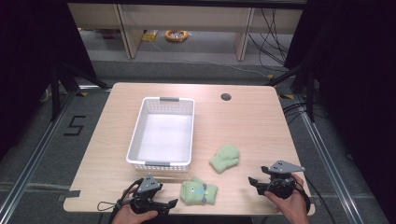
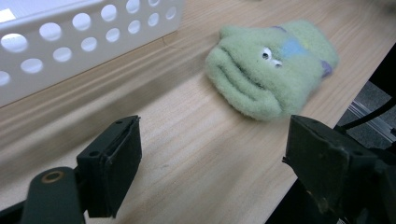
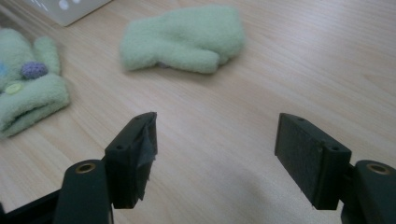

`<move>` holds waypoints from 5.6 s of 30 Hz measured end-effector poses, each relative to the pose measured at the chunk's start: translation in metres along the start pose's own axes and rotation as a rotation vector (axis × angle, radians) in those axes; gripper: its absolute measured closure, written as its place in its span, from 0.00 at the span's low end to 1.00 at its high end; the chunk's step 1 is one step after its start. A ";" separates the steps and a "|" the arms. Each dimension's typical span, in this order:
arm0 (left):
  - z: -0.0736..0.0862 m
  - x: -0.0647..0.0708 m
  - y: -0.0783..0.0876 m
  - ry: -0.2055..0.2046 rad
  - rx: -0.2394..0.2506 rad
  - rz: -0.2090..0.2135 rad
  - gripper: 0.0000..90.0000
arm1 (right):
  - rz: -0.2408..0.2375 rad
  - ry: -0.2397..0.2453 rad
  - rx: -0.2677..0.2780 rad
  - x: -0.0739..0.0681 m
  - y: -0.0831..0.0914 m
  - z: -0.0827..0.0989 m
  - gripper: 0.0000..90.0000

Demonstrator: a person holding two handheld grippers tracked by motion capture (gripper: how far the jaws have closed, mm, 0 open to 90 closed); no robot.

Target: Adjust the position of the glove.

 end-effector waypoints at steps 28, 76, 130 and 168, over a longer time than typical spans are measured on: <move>-0.002 0.001 -0.001 0.002 0.019 -0.001 0.20 | -0.049 0.140 0.088 -0.029 -0.018 -0.044 0.50; 0.000 0.001 -0.002 0.005 0.011 0.006 0.20 | -0.092 0.213 -0.068 -0.041 -0.104 -0.069 0.93; -0.001 -0.001 0.000 0.008 0.020 -0.005 0.20 | -0.058 0.000 -0.091 -0.067 -0.002 0.008 0.90; -0.003 -0.002 0.000 0.016 0.042 -0.014 0.20 | -0.237 0.232 -0.082 -0.156 -0.031 -0.037 0.66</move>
Point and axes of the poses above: each handheld gripper's, and its own axes: y roughly backward along the jaws, z roughly out of its underside, x roughly to its right, the point moved 6 cm from there along -y, roughly forward along the jaws, and after that the axes turned 15 degrees about z, right-handed, at the moved point
